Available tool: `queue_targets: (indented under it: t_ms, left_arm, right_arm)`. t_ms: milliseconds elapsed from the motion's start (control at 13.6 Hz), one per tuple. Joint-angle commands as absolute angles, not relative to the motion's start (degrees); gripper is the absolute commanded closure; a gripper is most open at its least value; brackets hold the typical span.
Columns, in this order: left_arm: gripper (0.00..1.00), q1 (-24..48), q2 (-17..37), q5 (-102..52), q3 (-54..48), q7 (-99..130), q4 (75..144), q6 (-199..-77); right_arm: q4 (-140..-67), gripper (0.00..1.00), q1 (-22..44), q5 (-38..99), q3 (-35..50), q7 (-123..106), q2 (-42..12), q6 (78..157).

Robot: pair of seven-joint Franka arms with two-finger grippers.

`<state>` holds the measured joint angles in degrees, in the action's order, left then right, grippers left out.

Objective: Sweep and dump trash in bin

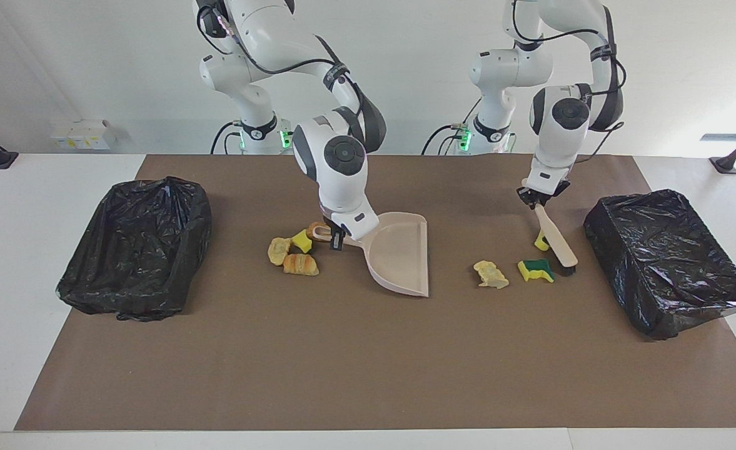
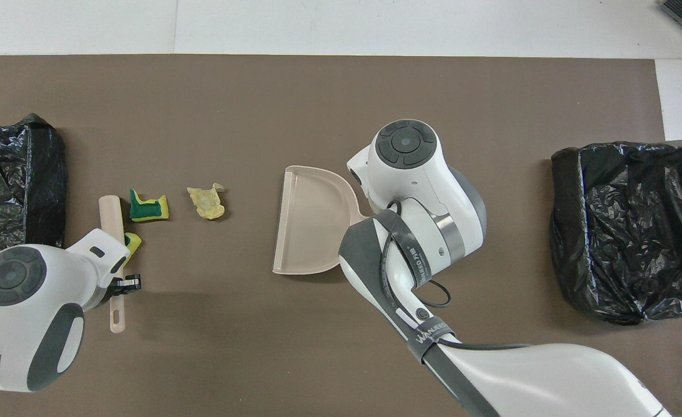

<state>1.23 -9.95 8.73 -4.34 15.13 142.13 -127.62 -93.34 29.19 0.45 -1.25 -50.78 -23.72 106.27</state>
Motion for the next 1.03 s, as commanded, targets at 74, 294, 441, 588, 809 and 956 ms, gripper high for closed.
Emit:
queue_targets:
  t_ms: [74,294,441,588,809,956]
  left_arm:
    - [1.0,3.3,-2.7,1.6,-4.2,8.5,134.5,-127.8]
    - [1.0,10.0,-0.2,-3.7,-4.1,9.6,128.7,-125.3]
    - [1.0,10.4,-0.2,-3.8,-4.0,9.5,123.0,-118.0]
    - [1.0,9.4,-0.3,-3.8,-3.6,8.8,118.2,-112.0]
    - [1.0,5.3,-0.5,-3.7,-3.5,6.8,118.5,-111.9]
    - [1.0,2.7,-0.5,-3.7,-3.5,4.0,119.1,-112.4]
  right_arm:
    - [-92.7,1.0,30.1,0.0,-0.9,-45.8,-24.4,107.1]
    - [-93.0,1.0,30.3,-1.5,-1.1,-45.6,-24.3,104.3]
    - [-92.6,1.0,30.5,-3.2,-1.1,-44.8,-24.3,102.3]
    - [-92.7,1.0,30.5,-3.3,-1.1,-44.3,-24.2,102.1]
    - [-92.7,1.0,30.4,-3.5,-1.1,-44.2,-24.3,102.0]
    - [-92.7,1.0,30.4,-3.6,-1.1,-44.2,-24.3,102.0]
